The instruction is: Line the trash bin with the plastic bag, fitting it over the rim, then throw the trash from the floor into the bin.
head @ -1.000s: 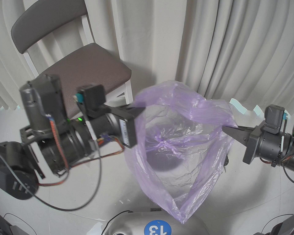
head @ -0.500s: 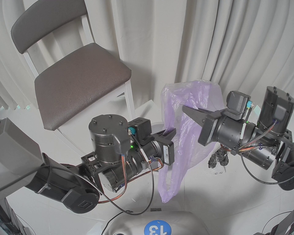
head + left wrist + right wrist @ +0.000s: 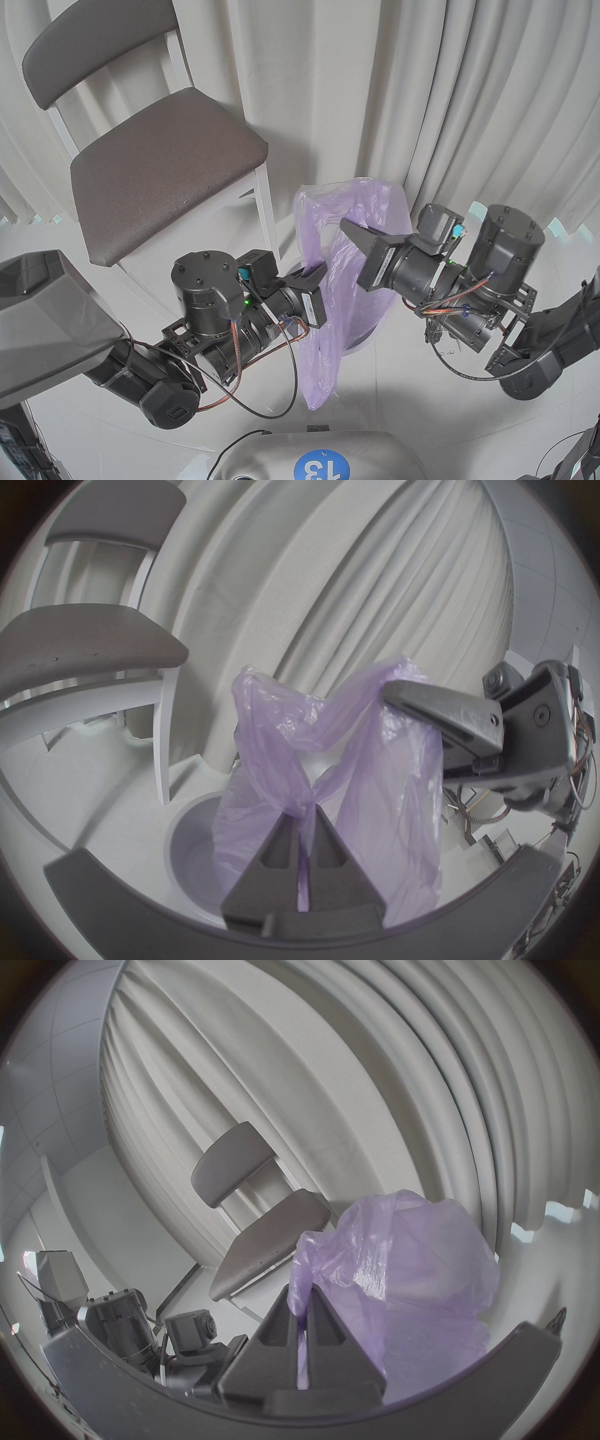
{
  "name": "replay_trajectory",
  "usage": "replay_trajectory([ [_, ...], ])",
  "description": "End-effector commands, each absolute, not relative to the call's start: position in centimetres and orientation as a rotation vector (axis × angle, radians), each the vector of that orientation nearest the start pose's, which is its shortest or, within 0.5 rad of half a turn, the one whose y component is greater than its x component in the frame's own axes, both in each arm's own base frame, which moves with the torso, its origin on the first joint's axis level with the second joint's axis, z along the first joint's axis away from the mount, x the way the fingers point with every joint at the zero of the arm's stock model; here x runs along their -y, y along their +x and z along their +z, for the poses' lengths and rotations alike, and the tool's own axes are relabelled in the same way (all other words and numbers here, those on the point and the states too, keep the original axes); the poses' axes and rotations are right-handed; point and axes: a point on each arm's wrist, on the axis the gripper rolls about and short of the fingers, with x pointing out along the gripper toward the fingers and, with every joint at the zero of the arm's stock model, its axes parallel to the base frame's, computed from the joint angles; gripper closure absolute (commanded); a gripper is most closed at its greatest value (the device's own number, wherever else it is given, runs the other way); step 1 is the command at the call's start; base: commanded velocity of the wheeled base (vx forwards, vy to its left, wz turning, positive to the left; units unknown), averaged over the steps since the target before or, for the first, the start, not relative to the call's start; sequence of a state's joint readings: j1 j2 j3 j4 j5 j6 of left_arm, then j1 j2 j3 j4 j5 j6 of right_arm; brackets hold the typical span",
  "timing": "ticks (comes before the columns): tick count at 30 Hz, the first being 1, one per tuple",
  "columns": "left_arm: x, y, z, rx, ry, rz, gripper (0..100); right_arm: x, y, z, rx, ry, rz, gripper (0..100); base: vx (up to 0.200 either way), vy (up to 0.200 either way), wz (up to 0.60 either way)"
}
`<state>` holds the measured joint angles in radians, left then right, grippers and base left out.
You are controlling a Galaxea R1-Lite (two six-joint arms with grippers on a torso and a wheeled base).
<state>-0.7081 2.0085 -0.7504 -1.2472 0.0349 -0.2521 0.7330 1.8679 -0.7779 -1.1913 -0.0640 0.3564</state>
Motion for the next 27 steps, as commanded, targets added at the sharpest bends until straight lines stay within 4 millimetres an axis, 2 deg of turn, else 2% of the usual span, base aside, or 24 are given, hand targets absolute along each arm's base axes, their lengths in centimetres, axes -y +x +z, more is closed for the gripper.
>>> replay_trajectory([
  [1, 22.2, 29.1, 8.7, -0.167, -0.231, -0.607, 100, -23.3, 27.8, 14.0, -0.09, 0.389, 0.638, 100, 0.0, 0.0, 0.0],
  [7, 22.1, 29.1, 7.2, -0.178, -0.232, -0.602, 100, -21.3, 29.5, 13.3, -0.121, 0.373, 0.582, 100, 0.0, 0.0, 0.0],
  [11, 21.8, 28.7, 7.4, -0.159, -0.254, -0.603, 100, -19.9, 30.2, 12.5, -0.235, 0.328, 0.519, 100, 0.0, 0.0, 0.0],
  [16, 21.4, 29.0, 7.6, -0.139, -0.263, -0.594, 100, -19.3, 30.8, 12.5, -0.366, 0.29, 0.47, 100, 0.0, 0.0, 0.0],
  [19, 21.6, 29.3, 7.4, -0.137, -0.264, -0.594, 100, -19.2, 31.3, 12.4, -0.381, 0.288, 0.453, 100, 0.0, 0.0, 0.0],
  [23, 21.8, 30.0, 7.1, -0.129, -0.27, -0.589, 100, -18.8, 32.4, 12.1, -0.375, 0.294, 0.43, 100, 0.0, 0.0, 0.0],
  [27, 22.1, 31.8, 7.7, -0.086, -0.283, -0.574, 100, -17.7, 33.4, 12.4, -0.348, 0.307, 0.395, 100, 0.0, 0.0, 0.0],
])
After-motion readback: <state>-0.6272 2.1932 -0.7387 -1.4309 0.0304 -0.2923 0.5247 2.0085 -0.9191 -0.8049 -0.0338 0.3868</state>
